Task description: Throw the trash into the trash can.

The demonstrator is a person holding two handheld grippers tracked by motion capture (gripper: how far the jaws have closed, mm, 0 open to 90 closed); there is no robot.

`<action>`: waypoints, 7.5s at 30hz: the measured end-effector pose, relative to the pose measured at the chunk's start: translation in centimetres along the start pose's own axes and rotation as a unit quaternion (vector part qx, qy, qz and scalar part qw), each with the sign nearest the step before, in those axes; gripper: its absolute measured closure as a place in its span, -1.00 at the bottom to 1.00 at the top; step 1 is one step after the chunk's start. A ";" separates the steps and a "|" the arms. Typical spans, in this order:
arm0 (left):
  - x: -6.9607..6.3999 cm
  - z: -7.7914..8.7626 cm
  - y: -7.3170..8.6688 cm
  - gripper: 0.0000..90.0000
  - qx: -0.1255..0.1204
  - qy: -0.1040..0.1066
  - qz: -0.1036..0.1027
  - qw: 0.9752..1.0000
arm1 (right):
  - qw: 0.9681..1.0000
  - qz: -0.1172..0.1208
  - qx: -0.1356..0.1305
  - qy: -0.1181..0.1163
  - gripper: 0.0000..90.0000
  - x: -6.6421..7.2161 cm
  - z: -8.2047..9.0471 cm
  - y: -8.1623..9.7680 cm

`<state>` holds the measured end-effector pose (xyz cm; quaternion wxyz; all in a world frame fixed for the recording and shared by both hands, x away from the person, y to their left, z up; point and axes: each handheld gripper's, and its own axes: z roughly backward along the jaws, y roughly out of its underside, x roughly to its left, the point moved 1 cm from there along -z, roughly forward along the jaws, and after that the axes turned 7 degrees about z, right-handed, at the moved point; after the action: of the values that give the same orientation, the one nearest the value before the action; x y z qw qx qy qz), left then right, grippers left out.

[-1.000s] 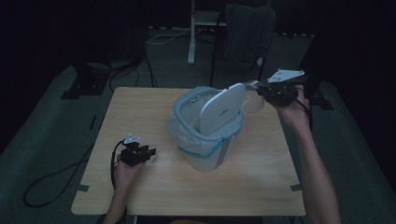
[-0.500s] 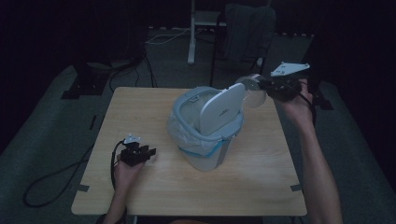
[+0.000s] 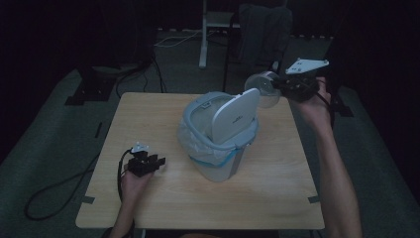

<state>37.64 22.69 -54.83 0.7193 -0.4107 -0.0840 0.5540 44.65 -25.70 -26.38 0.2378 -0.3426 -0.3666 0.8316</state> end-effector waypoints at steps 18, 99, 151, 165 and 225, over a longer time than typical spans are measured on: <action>0.0 0.0 0.0 0.21 0.001 0.000 -0.001 1.000 | 1.000 0.012 -0.022 0.004 0.85 0.1 1.1 -2.6; 0.0 0.0 -0.1 0.21 0.002 -0.001 -0.002 1.000 | 0.988 0.109 -0.059 -0.096 0.85 7.0 1.1 -9.9; 0.0 0.0 -0.1 0.21 0.003 0.000 -0.001 1.000 | 0.980 0.132 -0.070 -0.134 0.84 8.2 1.6 -9.9; 0.0 0.0 -0.1 0.21 0.003 0.000 -0.001 1.000 | 0.974 0.128 -0.090 -0.161 0.66 8.3 1.7 -10.1; 0.0 0.0 -0.1 0.21 0.002 0.000 -0.002 1.000 | 0.986 0.064 -0.098 -0.115 0.59 4.8 3.2 -7.1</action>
<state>37.74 22.70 -54.81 0.7209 -0.4093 -0.0839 0.5529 40.20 -19.65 -21.23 0.1051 -0.2892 -0.4488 0.8390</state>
